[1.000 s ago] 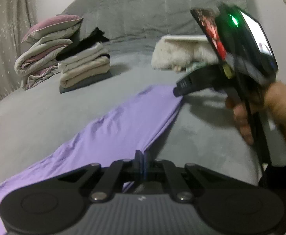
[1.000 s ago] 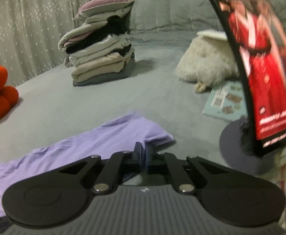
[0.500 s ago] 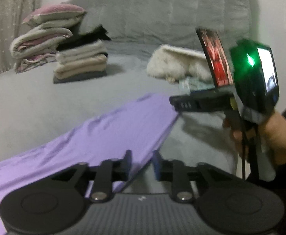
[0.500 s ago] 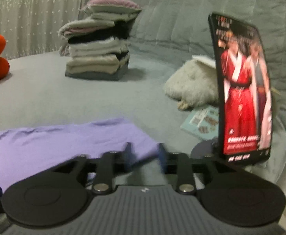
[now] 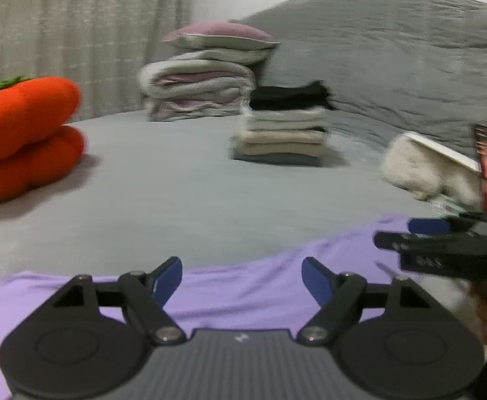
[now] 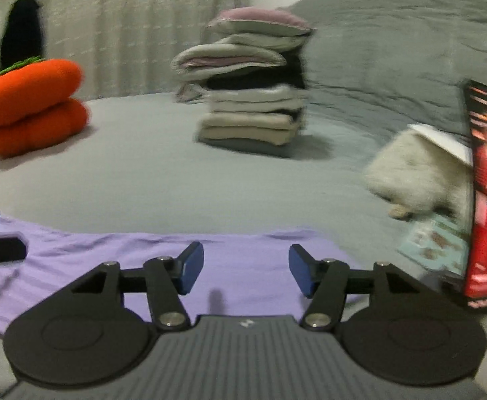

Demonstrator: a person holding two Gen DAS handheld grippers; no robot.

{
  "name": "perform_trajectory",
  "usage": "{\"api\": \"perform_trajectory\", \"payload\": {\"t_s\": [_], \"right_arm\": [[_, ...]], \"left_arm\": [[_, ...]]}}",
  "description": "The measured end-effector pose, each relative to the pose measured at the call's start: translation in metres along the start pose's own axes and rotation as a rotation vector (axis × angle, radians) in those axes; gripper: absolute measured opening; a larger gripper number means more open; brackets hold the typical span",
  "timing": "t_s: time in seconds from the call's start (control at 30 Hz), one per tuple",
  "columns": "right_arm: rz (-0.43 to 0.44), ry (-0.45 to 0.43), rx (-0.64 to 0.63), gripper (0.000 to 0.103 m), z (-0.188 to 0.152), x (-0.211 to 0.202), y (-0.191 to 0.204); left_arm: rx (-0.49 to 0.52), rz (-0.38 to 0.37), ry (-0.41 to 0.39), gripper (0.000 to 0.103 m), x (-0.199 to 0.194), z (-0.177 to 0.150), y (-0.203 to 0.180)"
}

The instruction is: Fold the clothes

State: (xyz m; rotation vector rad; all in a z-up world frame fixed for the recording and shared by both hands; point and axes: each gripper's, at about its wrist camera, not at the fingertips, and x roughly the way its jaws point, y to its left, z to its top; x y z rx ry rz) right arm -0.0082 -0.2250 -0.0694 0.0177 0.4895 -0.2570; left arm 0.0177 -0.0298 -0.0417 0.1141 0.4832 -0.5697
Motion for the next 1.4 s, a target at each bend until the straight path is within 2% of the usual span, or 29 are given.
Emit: {"api": "perform_trajectory", "payload": {"t_s": [0.17, 0.4, 0.5, 0.6, 0.7, 1.07, 1.13, 1.23, 1.4], "right_arm": [[0.1, 0.025, -0.058, 0.061, 0.01, 0.011, 0.032], [0.166, 0.074, -0.098, 0.061, 0.006, 0.031, 0.063], [0.166, 0.103, -0.084, 0.063, 0.0, 0.04, 0.058], [0.172, 0.105, -0.046, 0.064, 0.0, 0.043, 0.039], [0.158, 0.11, -0.022, 0.064, -0.001, 0.046, 0.017], [0.01, 0.116, 0.061, 0.064, -0.002, 0.046, -0.05], [0.019, 0.111, 0.055, 0.065, 0.0, 0.042, -0.044], [0.037, 0.104, 0.046, 0.065, 0.003, 0.036, -0.033], [0.158, 0.118, -0.009, 0.065, 0.001, 0.029, -0.002]], "left_arm": [[0.008, 0.127, 0.052, 0.082, 0.015, 0.004, 0.019], [-0.006, 0.204, 0.097, 0.082, 0.029, -0.006, 0.043], [-0.019, 0.235, 0.145, 0.083, 0.034, -0.017, 0.053], [-0.094, 0.235, 0.158, 0.089, 0.032, -0.024, 0.07], [-0.108, 0.237, 0.15, 0.089, 0.029, -0.023, 0.075], [-0.16, 0.246, 0.123, 0.089, 0.016, -0.019, 0.091], [-0.17, 0.247, 0.117, 0.089, 0.014, -0.019, 0.093], [-0.156, 0.208, 0.101, 0.089, 0.012, -0.014, 0.084], [-0.126, 0.118, 0.144, 0.089, 0.024, -0.019, 0.065]]}}
